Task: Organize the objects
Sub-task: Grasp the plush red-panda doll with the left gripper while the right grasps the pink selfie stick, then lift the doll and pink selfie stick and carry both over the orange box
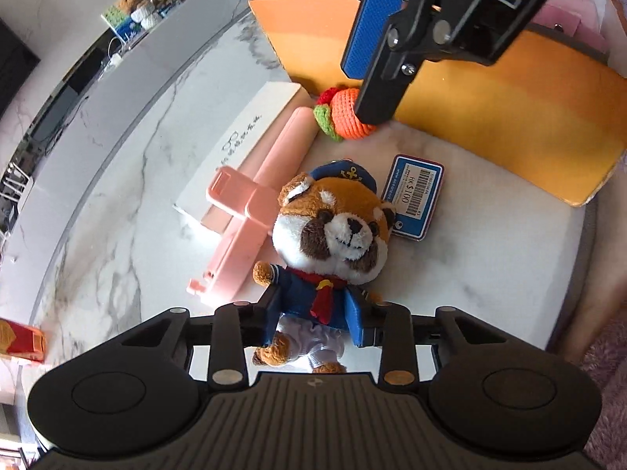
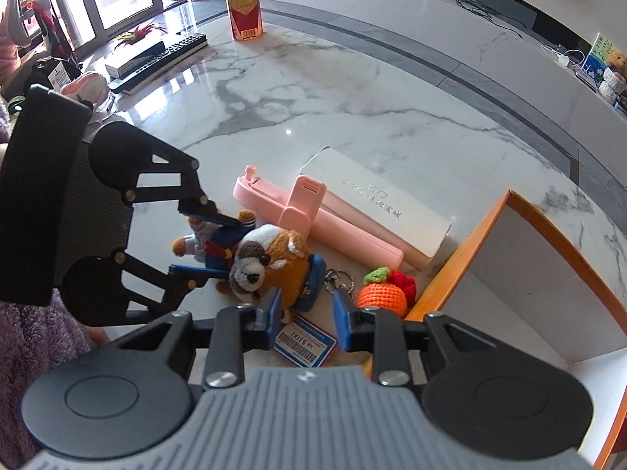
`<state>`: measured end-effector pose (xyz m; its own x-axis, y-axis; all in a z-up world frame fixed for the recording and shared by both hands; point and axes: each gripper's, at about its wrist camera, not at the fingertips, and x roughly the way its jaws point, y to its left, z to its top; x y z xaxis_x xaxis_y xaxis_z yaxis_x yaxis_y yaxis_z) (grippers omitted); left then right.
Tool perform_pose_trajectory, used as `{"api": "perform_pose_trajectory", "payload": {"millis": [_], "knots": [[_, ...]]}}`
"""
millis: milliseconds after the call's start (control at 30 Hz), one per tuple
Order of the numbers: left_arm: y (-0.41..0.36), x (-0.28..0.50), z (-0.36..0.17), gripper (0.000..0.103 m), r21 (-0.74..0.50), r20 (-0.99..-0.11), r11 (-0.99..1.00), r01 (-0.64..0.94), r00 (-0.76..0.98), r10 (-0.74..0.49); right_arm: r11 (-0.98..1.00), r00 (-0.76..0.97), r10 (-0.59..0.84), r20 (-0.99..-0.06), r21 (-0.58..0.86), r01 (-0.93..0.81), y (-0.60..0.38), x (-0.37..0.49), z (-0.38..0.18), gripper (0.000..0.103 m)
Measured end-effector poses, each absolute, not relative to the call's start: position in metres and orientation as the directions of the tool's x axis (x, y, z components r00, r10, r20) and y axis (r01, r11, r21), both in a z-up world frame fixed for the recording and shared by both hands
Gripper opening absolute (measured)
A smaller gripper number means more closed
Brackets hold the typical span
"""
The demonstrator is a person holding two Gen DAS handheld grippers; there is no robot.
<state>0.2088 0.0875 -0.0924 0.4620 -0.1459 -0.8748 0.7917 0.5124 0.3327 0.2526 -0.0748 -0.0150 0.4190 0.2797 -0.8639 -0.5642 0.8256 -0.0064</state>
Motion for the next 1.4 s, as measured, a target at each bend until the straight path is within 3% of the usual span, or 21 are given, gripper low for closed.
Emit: {"api": "perform_pose_trajectory", "payload": {"millis": [100,233,433,567,733,867,1300,1367,1400], "knots": [[0.099,0.198,-0.088,0.043,0.333,-0.879,0.532,0.779,0.46,-0.122,0.817,0.412,0.279,-0.868,-0.011,-0.577,-0.069,0.26,-0.017,0.031],[0.106,0.189,-0.078,0.074,0.33,-0.842,0.527,0.783,0.497,-0.212,0.808,0.396,0.271,-0.877,-0.015,-0.588,-0.059,0.271,-0.022,0.031],[0.093,0.208,-0.092,0.075,0.34,-0.863,0.464,0.818,0.468,-0.192,0.788,0.349,0.268,-0.898,-0.004,-0.615,-0.049,0.281,-0.03,0.032],[0.097,0.216,-0.099,0.074,0.295,-0.876,0.503,0.813,0.44,-0.197,0.771,0.333,0.268,-0.904,-0.006,-0.637,-0.045,0.29,-0.034,0.039],[0.11,0.22,-0.1,0.066,0.213,-0.879,0.605,0.767,0.421,-0.225,0.75,0.329,0.258,-0.908,-0.026,-0.661,-0.035,0.309,-0.041,0.04],[0.122,0.217,-0.096,0.061,0.177,-0.885,0.658,0.732,0.411,-0.22,0.749,0.338,0.273,-0.901,-0.021,-0.662,-0.028,0.331,-0.046,0.048],[0.128,0.216,-0.093,0.062,0.184,-0.916,0.68,0.71,0.374,-0.143,0.787,0.311,0.306,-0.9,0.056,-0.615,-0.014,0.363,-0.069,0.046],[0.128,0.215,-0.093,0.063,0.18,-0.915,0.687,0.704,0.376,-0.146,0.797,0.299,0.308,-0.903,0.074,-0.599,-0.016,0.365,-0.071,0.035],[0.128,0.216,-0.094,0.064,0.175,-0.915,0.693,0.7,0.376,-0.149,0.8,0.296,0.314,-0.902,0.084,-0.593,-0.017,0.365,-0.073,0.035]]}}
